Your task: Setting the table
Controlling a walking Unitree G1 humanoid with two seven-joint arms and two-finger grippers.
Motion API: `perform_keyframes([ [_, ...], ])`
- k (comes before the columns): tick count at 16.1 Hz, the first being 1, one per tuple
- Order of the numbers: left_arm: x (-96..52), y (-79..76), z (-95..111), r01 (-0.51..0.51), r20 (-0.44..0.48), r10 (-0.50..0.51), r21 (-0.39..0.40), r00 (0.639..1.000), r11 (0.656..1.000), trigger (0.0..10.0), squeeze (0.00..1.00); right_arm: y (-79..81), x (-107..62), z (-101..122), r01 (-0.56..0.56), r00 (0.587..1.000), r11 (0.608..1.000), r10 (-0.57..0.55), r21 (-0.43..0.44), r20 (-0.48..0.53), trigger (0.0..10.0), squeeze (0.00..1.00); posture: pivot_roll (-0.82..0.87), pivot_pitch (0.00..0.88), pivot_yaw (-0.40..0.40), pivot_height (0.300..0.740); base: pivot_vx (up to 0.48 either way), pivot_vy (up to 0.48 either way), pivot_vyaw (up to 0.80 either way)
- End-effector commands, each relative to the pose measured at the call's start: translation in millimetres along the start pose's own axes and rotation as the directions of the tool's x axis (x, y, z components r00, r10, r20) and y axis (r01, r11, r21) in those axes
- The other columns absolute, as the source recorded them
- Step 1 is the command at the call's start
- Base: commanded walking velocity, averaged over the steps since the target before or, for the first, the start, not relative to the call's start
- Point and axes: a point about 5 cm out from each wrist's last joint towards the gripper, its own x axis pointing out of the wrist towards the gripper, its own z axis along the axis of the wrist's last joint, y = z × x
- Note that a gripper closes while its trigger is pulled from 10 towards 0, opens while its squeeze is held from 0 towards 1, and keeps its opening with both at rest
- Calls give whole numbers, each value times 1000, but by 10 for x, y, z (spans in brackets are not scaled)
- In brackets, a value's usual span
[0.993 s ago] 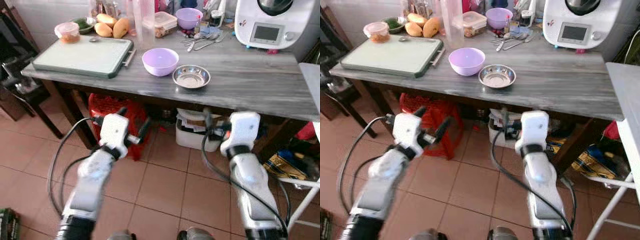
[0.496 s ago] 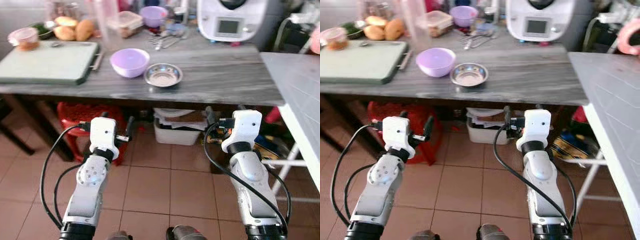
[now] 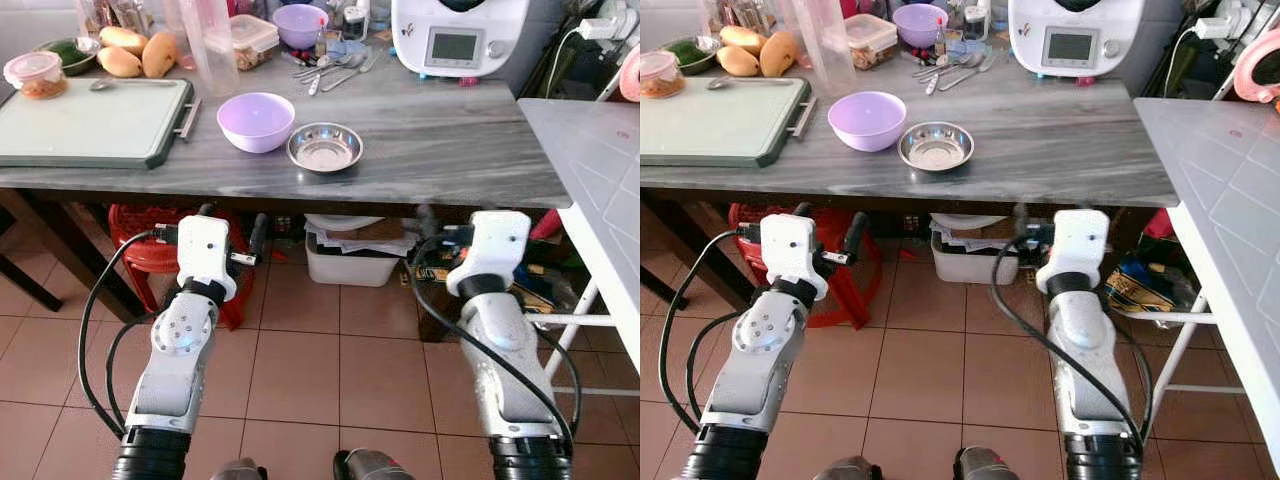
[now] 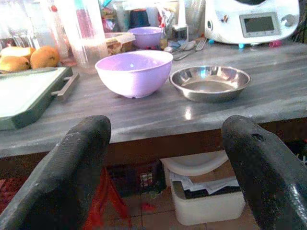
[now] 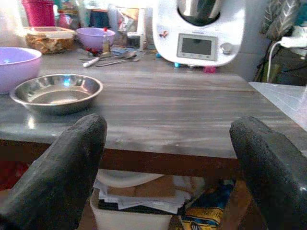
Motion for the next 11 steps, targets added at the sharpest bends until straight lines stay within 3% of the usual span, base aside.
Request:
perform_keyframes([
  [1, -16, 13, 16, -15, 1, 15, 11, 1000, 1000, 10000, 0, 31, -1, -23, -4, 1000, 1000, 4, 4, -12, 10000, 0, -25, 0, 33, 740, 0, 0, -788],
  [6, 41, -47, 127, -58, 30, 58, -10, 998, 998, 10000, 0, 177, 55, 44, -47, 999, 999, 46, 13, 16, 10000, 0, -17, 0, 23, 740, 0, 0, -701],
  [11, 9, -17, 107, 1, 30, -1, 5, 1000, 1000, 10000, 0, 125, 8, -51, -26, 999, 1000, 26, 12, -19, 10000, 0, -6, 0, 18, 740, 0, 0, 0],
])
